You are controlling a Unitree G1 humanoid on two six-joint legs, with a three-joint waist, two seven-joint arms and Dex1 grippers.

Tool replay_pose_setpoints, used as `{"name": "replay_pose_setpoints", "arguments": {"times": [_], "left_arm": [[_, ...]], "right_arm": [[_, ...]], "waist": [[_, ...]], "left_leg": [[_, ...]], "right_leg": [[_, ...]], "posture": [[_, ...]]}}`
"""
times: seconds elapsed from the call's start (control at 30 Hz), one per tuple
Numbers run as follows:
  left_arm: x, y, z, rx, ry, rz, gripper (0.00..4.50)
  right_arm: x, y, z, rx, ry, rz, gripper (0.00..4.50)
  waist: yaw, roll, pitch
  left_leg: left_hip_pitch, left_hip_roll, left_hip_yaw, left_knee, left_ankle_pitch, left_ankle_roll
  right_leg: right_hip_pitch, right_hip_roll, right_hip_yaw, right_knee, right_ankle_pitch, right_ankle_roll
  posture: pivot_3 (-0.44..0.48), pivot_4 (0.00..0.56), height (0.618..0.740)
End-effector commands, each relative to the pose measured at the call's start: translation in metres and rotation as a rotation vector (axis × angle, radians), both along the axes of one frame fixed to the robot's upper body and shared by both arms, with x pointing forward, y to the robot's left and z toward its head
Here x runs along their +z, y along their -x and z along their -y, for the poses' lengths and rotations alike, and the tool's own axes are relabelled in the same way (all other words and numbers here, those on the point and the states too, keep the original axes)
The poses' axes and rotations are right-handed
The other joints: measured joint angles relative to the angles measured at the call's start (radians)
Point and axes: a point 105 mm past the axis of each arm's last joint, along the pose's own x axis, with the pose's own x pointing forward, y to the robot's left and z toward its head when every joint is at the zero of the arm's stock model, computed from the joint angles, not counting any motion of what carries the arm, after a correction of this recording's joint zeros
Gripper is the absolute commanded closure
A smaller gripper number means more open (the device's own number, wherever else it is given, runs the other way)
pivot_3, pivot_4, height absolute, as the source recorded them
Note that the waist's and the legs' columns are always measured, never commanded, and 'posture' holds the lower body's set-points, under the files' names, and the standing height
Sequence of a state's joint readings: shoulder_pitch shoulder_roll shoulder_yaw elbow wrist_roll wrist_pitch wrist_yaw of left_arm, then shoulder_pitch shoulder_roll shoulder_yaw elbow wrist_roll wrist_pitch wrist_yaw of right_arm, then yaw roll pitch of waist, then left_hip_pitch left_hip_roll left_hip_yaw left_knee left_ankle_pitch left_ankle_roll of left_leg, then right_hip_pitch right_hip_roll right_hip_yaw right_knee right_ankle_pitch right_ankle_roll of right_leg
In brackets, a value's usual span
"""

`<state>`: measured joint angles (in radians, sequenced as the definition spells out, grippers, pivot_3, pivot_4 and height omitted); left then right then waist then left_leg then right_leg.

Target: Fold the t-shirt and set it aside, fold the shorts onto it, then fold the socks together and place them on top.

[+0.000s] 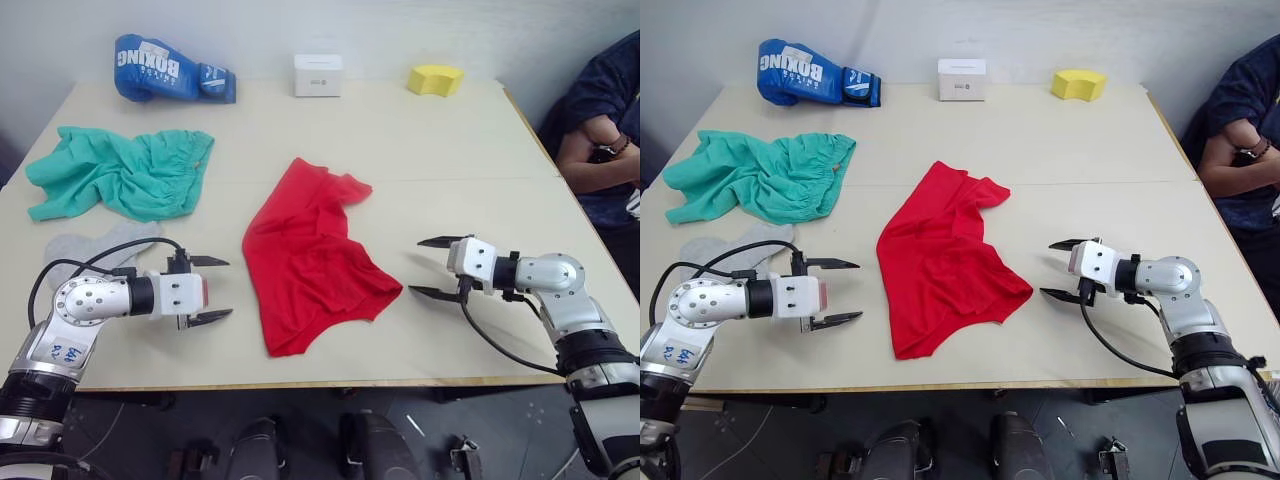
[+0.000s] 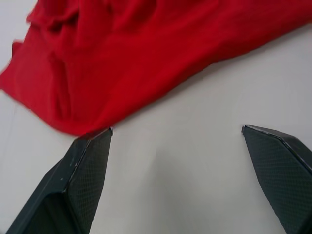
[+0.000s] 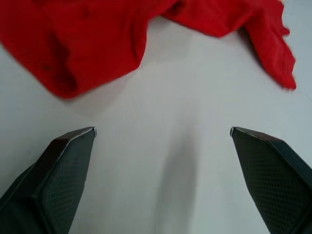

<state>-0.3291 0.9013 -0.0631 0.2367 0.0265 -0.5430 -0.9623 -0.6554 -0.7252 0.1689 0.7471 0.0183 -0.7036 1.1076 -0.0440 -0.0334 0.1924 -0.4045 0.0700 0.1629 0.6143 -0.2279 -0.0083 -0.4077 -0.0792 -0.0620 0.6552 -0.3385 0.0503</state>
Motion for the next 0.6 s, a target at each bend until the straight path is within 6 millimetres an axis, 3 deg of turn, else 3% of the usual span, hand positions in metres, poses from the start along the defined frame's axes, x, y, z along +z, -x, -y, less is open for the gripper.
{"name": "replay_pose_setpoints", "arguments": {"times": [0.03, 0.13, 0.33, 0.43, 0.6], "left_arm": [[-0.017, 0.009, 0.025, -0.164, -0.056, 0.015, 0.01], [-0.022, 0.009, 0.039, -0.241, -0.066, 0.064, 0.01], [-0.028, -0.005, 0.056, -0.264, -0.08, 0.154, 0.01], [-0.03, -0.012, 0.056, -0.257, -0.112, 0.184, 0.01], [-0.031, -0.022, 0.054, -0.25, -0.146, 0.231, 0.01]], "right_arm": [[-0.01, 0.008, -0.016, 0.159, 0.104, 0.12, 0.0], [-0.014, 0.012, -0.038, 0.298, 0.14, 0.219, 0.0], [-0.024, 0.013, -0.057, 0.386, 0.182, 0.262, 0.0], [-0.026, 0.008, -0.062, 0.386, 0.212, 0.279, 0.0], [-0.033, 0.001, -0.065, 0.372, 0.269, 0.29, 0.0]], "waist": [[-0.005, 0.0, 0.0], [-0.01, 0.0, 0.0], [-0.011, 0.003, -0.002], [-0.011, 0.003, -0.003], [-0.013, 0.005, -0.012]], "left_leg": [[0.0, 0.0, 0.001, 0.0, 0.0, 0.0], [0.001, 0.0, 0.001, 0.002, 0.0, 0.001], [0.005, 0.001, 0.001, 0.005, 0.0, 0.0], [0.018, 0.001, 0.0, 0.005, -0.002, 0.0], [0.02, 0.001, -0.001, 0.005, -0.003, -0.001]], "right_leg": [[0.0, 0.0, 0.0, 0.0, 0.0, 0.0], [0.002, 0.0, 0.001, 0.001, 0.0, 0.001], [0.005, 0.0, 0.002, 0.003, 0.0, 0.001], [0.018, 0.0, 0.002, 0.002, 0.0, 0.0], [0.019, -0.002, 0.002, 0.003, 0.0, 0.0]], "posture": [[0.0, 0.15, 0.74], [0.0, 0.15, 0.74], [0.0, 0.15, 0.74], [0.0, 0.15, 0.74], [0.0, 0.15, 0.74]]}}
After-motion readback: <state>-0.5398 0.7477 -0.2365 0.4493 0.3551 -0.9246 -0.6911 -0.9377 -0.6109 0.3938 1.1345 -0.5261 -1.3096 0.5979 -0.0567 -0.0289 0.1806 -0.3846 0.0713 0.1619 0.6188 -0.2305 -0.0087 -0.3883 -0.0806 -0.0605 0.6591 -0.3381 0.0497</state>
